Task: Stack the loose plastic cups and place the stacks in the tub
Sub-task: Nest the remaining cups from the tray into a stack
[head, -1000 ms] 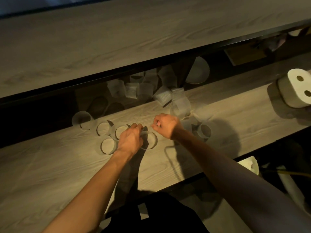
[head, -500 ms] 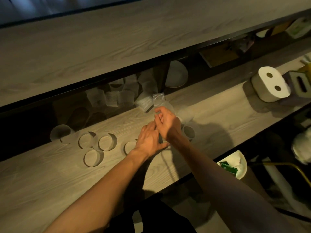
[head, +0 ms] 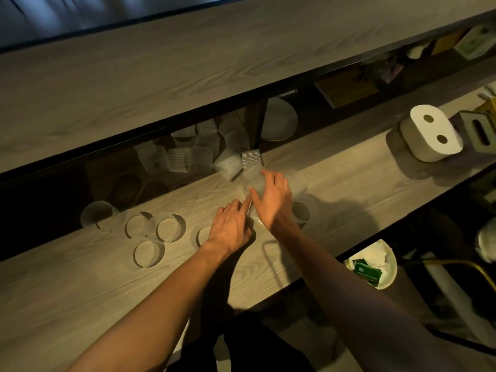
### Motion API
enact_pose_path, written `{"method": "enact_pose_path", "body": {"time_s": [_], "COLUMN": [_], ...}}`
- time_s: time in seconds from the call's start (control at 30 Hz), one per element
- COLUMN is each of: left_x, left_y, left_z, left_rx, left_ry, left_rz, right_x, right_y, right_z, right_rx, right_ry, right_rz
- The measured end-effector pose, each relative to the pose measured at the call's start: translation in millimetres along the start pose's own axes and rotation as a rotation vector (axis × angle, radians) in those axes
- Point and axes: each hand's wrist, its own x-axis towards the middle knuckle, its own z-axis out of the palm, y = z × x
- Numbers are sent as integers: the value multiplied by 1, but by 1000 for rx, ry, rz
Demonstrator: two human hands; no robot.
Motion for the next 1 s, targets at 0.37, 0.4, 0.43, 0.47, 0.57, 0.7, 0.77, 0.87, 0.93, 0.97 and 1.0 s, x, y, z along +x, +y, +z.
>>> {"method": "enact_pose_path", "body": {"time_s": [0.37, 0.4, 0.43, 0.47, 0.57, 0.7, 0.77, 0.87, 0.93, 0.97, 1.0], "left_x": [13, 13, 12, 11, 6, -5, -11, -13, -12, -12, -12], "left_y": [18, 13, 8, 1, -18, -43, -51, -62, -70, -73, -76], "left_z": [-2, -3, -4, -5, -13, -24, -27, -29, -28, -27, -27], "left_rx": [-442, -478, -485, -490, -620, -778, -871, -888, -860, -841, -817], "left_ry": [173, 215, 268, 315, 380, 387, 393, 323, 278, 268, 261], "left_rz": [-273, -293, -294, -293, -328, -426, -498, -545, -556, -566, -578], "right_x": [9, 10, 10, 9, 5, 1, -3, -10, -13, -15, -17], "right_y": [5, 4, 4, 2, -9, -36, -46, -55, -55, -55, -53], "right_z": [-2, -3, -4, -4, -3, 5, 15, 29, 31, 31, 32], "right_rx": [383, 416, 432, 434, 352, 112, -26, -86, -39, -6, 39], "right_ry": [-92, -133, -166, -198, -269, -294, -277, -322, -393, -425, -435], "right_rz": [23, 26, 4, -30, -144, -265, -341, -423, -444, -430, -395]}}
